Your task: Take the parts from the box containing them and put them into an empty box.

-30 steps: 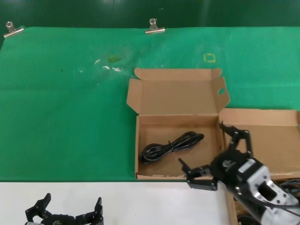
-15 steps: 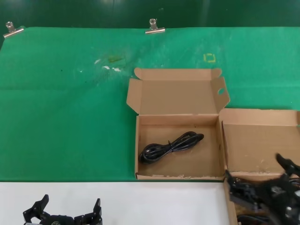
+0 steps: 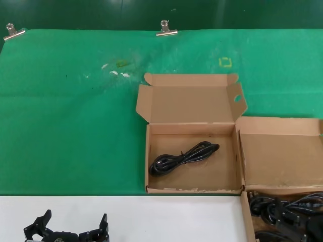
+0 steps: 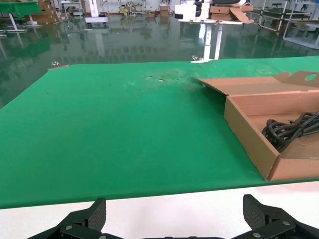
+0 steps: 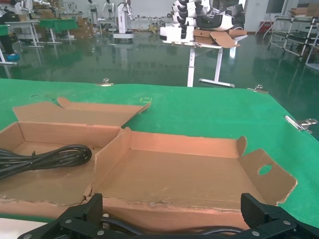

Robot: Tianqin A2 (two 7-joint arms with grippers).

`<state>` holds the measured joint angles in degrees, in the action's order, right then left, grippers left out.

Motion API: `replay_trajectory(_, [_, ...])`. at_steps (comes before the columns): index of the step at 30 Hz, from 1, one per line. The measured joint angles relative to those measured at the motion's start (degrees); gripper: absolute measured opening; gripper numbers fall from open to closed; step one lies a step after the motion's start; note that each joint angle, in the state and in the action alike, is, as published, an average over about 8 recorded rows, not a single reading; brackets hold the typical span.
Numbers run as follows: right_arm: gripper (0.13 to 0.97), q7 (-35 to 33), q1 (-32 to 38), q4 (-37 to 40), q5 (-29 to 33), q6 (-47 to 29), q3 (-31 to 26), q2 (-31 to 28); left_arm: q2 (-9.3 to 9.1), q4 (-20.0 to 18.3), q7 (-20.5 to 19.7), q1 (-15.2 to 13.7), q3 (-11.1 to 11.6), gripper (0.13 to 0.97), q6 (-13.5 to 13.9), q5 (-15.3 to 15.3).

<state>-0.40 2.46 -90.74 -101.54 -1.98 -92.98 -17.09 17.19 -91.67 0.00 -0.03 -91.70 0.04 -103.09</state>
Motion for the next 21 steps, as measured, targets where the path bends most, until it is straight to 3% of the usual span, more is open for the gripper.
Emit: replay_trajectory(21, [0.966, 0.0, 0.0, 0.0, 0.0, 0.0, 0.0, 0.0, 0.0, 0.0, 0.0, 0.0, 0.0, 0.966, 0.0, 0.0])
